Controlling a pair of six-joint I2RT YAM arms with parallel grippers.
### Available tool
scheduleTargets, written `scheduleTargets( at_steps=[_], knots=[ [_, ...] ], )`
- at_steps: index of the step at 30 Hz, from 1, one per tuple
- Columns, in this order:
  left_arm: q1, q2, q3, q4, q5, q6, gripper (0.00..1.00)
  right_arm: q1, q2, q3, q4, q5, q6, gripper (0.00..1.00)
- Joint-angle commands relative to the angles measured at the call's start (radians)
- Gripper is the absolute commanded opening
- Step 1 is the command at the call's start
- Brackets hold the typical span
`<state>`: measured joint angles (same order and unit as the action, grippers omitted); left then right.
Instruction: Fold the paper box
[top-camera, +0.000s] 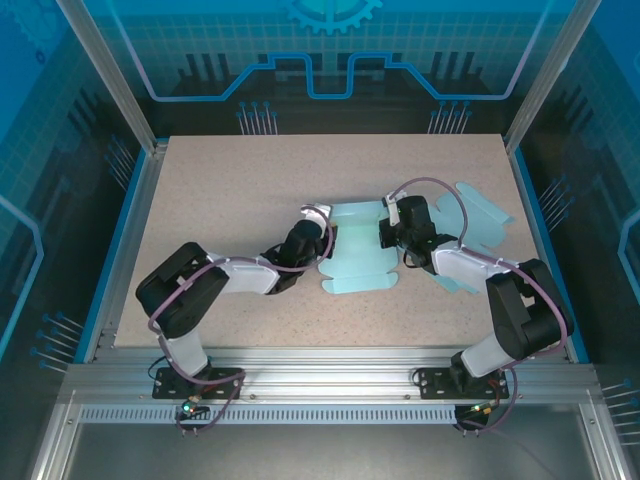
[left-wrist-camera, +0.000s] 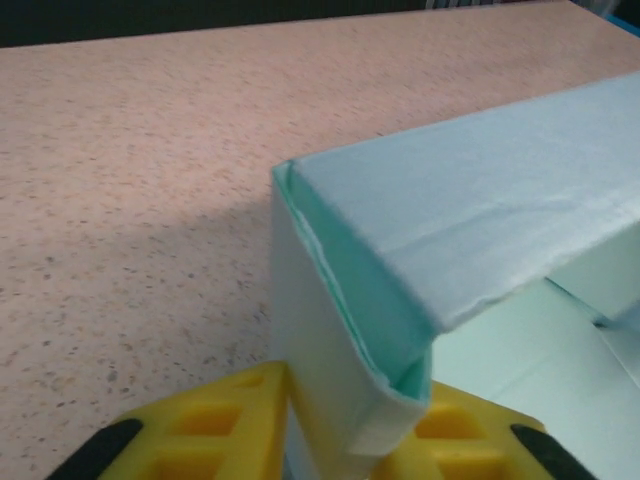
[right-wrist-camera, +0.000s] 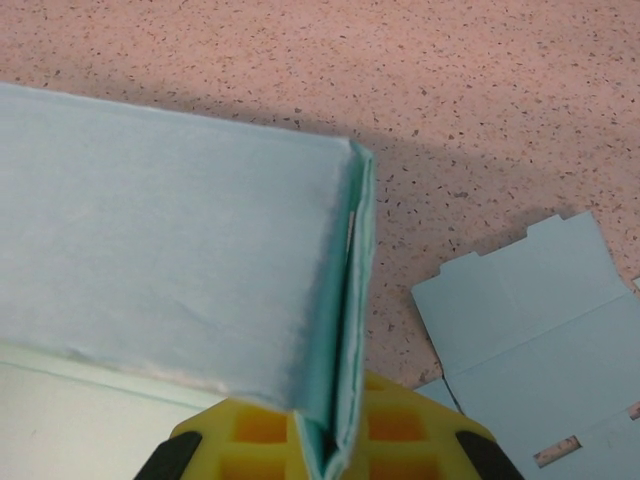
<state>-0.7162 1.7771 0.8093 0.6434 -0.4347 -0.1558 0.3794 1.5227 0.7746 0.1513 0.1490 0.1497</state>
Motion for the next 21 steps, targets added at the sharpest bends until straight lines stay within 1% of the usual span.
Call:
scheduleTargets(
  at_steps=[1,3,7,13,16,21],
  knots=[
    [-0.015,0.029,0.032,0.138,-0.179,0.021,0.18,0.016,-0.013,0.017,0.010,-0.019,-0.001,0.00],
    [-0.024,0.043,0.042,0.155,-0.224,0.013,0.14,0.017,-0.017,0.012,0.013,-0.017,0.000,0.00],
    [-0.034,0.061,0.065,0.165,-0.278,-0.016,0.11,0.024,-0.016,0.012,0.013,-0.011,-0.003,0.00],
    [-0.070,0.082,0.088,0.162,-0.394,-0.060,0.01,0.034,-0.015,0.012,0.015,-0.003,-0.001,0.00],
    [-0.086,0.090,0.104,0.142,-0.480,-0.095,0.00,0.039,-0.016,0.008,0.022,0.003,0.001,0.00],
    [-0.094,0.105,0.161,0.017,-0.635,-0.210,0.00,0.053,-0.015,-0.005,0.053,0.010,0.005,0.00]
  ],
)
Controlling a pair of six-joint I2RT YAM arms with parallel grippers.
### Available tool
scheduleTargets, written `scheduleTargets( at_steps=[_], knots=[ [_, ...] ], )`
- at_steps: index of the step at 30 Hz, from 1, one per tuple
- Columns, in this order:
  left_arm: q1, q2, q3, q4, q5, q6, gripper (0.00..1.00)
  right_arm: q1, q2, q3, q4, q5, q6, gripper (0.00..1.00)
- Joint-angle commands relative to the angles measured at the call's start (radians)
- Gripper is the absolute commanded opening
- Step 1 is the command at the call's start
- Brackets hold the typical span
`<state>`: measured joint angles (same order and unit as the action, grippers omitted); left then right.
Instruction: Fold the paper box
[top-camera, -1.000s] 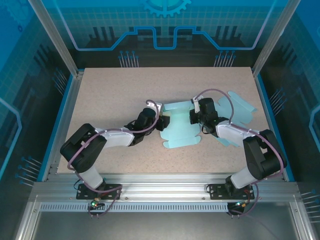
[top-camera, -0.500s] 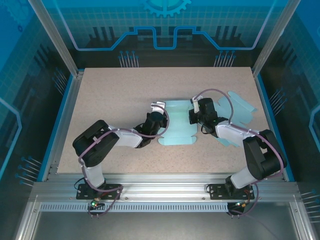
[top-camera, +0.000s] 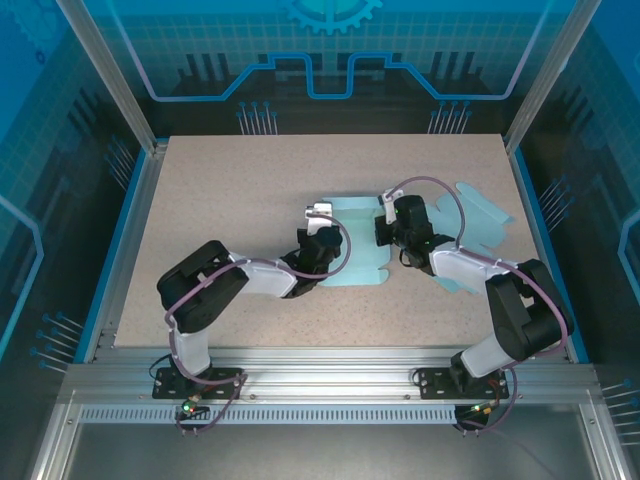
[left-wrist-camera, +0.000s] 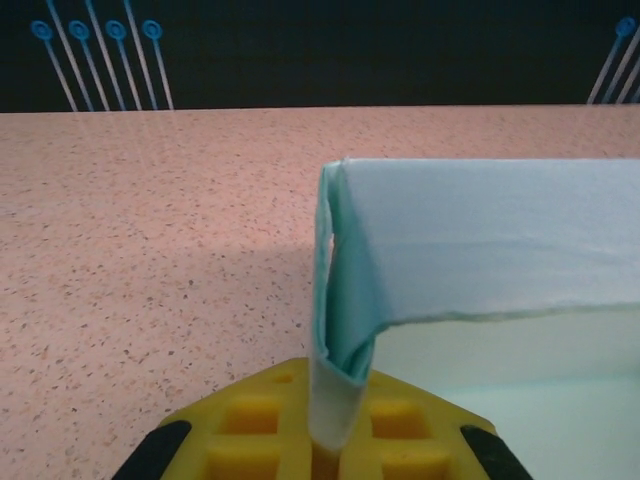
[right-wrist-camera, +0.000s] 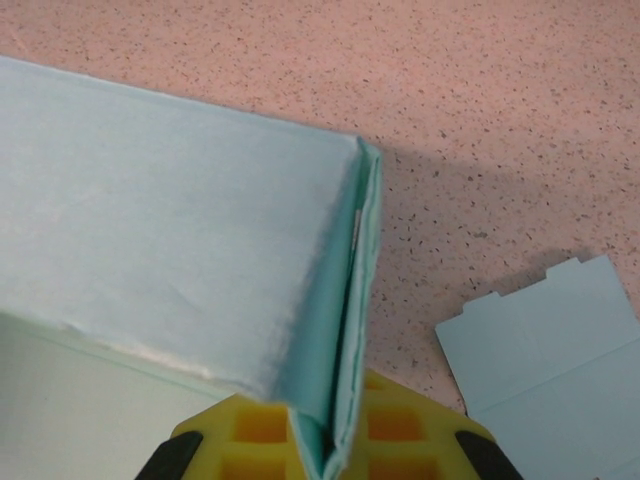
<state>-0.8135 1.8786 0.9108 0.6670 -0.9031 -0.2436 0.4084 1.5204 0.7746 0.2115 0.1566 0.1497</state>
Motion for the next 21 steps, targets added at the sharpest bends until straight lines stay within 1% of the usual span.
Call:
scheduleTargets(
  at_steps=[1,10,13,16,18,21],
  knots=[
    [0.003,0.006,0.066,-0.017,-0.187,-0.141,0.00,0.027,-0.010,-0.004,-0.007,0.003,0.007,0.00],
    [0.003,0.068,0.133,-0.041,-0.313,-0.185,0.00,0.073,0.033,0.014,0.006,0.008,-0.001,0.00],
    [0.004,0.088,0.155,-0.076,-0.361,-0.182,0.00,0.080,0.034,0.013,0.008,0.015,-0.005,0.00],
    [0.002,0.079,0.154,-0.078,-0.350,-0.187,0.01,0.081,0.032,0.012,0.008,0.017,-0.005,0.00],
    [0.001,0.073,0.150,-0.056,-0.323,-0.158,0.03,0.081,0.033,0.013,0.007,0.015,-0.005,0.00],
    [-0.007,0.050,0.124,-0.011,-0.244,-0.123,0.10,0.083,0.034,0.016,0.003,0.016,0.000,0.00]
  ],
)
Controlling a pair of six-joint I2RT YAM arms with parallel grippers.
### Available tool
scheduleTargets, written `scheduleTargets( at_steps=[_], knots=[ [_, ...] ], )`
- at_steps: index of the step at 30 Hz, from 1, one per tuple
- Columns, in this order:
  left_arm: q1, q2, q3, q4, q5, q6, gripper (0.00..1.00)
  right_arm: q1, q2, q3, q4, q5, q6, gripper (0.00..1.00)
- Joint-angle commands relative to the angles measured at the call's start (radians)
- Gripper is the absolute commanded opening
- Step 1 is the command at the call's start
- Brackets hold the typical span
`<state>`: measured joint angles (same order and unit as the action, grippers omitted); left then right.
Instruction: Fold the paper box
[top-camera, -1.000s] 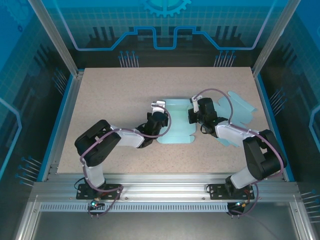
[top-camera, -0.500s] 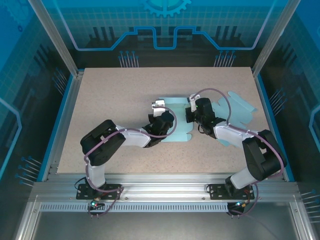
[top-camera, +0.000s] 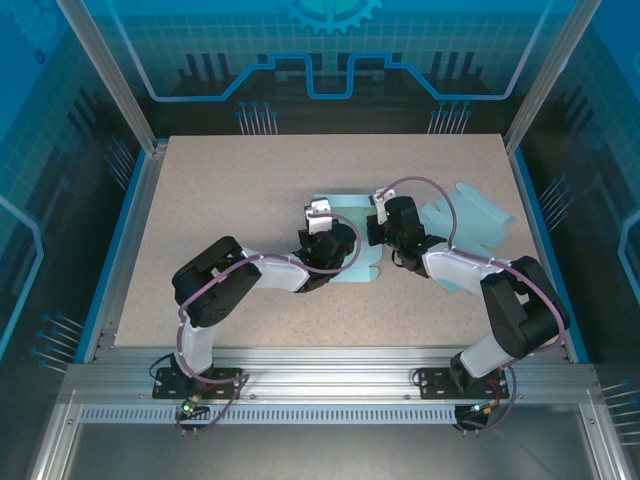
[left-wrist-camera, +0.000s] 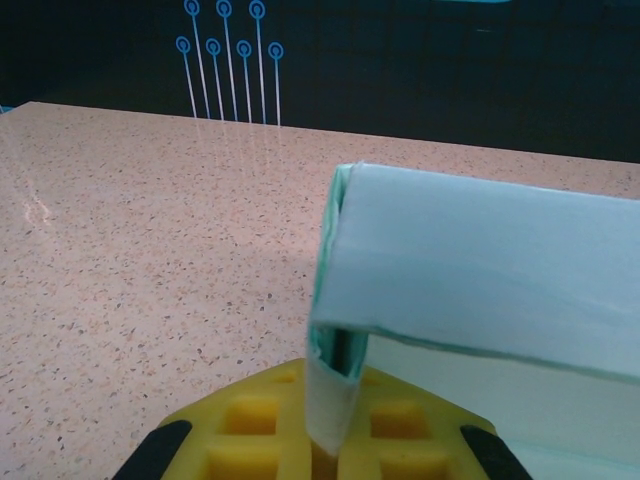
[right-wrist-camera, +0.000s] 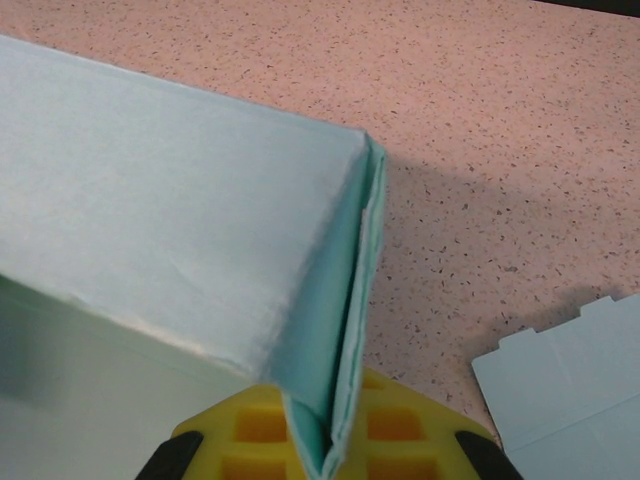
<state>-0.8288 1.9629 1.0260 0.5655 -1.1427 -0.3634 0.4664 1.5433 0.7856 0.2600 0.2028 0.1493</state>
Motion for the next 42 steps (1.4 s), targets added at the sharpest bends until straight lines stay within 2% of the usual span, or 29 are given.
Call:
scheduleTargets(
  at_steps=[1,5,9,12,18,23,29,32,37,42],
  knots=[
    [0.007,-0.045,-0.006,0.112,0.031,0.006,0.15,0.023,0.011,0.006,-0.050,-0.029,0.002,0.00],
    [0.005,-0.102,-0.075,0.169,0.193,0.033,0.32,0.023,0.009,0.007,-0.056,-0.027,0.005,0.00],
    [0.005,-0.175,-0.160,0.213,0.334,0.028,0.39,0.023,0.015,0.019,-0.077,-0.003,0.011,0.00],
    [0.004,-0.256,-0.229,0.206,0.413,-0.023,0.45,0.023,0.018,0.024,-0.087,0.001,0.012,0.00],
    [0.004,-0.465,-0.302,0.048,0.497,-0.086,0.57,0.023,0.026,0.063,-0.161,0.026,0.043,0.00],
    [0.006,-0.631,-0.294,-0.149,0.524,-0.097,0.64,0.023,0.024,0.081,-0.198,0.012,0.076,0.00],
    [0.018,-0.723,-0.282,-0.386,0.545,-0.112,0.69,0.022,0.023,0.087,-0.212,0.012,0.076,0.00],
    [0.039,-0.759,-0.280,-0.504,0.590,-0.135,0.75,0.023,0.012,0.088,-0.245,0.005,0.076,0.00],
    [0.065,-0.796,-0.259,-0.631,0.641,-0.138,0.79,0.023,0.007,0.199,-0.432,-0.020,0.100,0.00],
    [0.094,-0.867,-0.256,-0.675,0.690,-0.140,0.83,0.028,0.052,0.410,-0.826,-0.096,0.137,0.00]
  ],
)
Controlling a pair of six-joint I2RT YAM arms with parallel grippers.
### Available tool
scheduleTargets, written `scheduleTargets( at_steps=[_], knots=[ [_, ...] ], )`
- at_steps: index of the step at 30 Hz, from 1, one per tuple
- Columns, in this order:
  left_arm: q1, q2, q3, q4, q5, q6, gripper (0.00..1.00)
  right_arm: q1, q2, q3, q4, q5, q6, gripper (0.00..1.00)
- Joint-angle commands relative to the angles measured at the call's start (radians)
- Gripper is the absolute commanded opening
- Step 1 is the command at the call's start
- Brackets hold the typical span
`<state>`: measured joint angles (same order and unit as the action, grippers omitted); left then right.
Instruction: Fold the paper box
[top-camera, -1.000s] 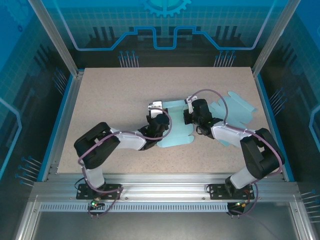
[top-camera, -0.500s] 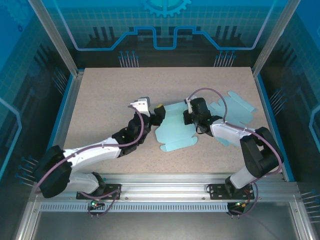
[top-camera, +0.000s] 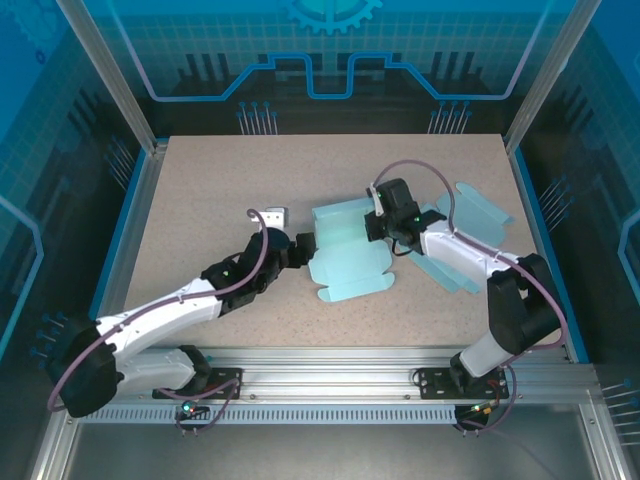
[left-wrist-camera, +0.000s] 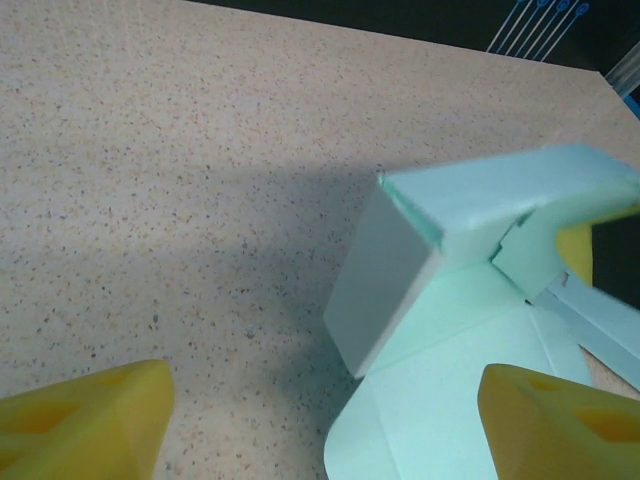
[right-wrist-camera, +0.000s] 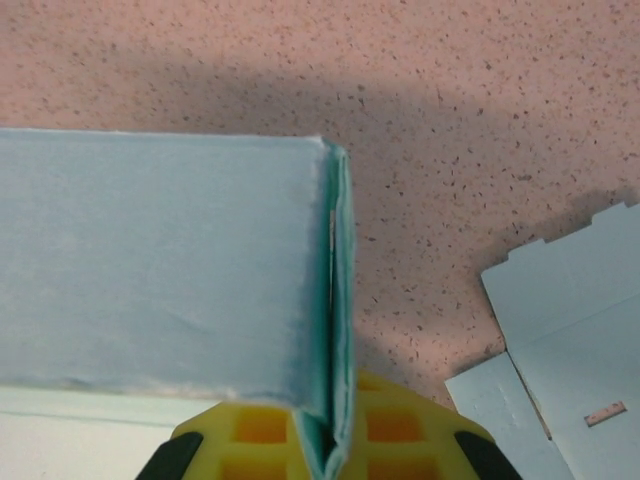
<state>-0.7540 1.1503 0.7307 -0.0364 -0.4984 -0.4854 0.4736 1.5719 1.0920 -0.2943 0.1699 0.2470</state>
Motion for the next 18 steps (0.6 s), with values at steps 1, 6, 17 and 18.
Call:
scheduleTargets(
  at_steps=[1,6,17,18],
  knots=[
    [0.026,-0.069,0.038,-0.087,0.049,-0.023,0.84,0.024,0.030,0.142,-0.337,-0.080,0.043,0.00],
    [0.094,-0.149,0.004,-0.125,0.106,-0.053,0.85,0.068,0.084,0.283,-0.624,-0.090,0.047,0.00],
    [0.200,-0.313,-0.089,-0.154,0.162,-0.086,0.85,0.117,0.341,0.495,-0.902,0.020,0.023,0.00],
    [0.203,-0.318,-0.091,-0.157,0.160,-0.085,0.85,0.117,0.359,0.512,-0.909,0.017,0.021,0.00]
  ],
)
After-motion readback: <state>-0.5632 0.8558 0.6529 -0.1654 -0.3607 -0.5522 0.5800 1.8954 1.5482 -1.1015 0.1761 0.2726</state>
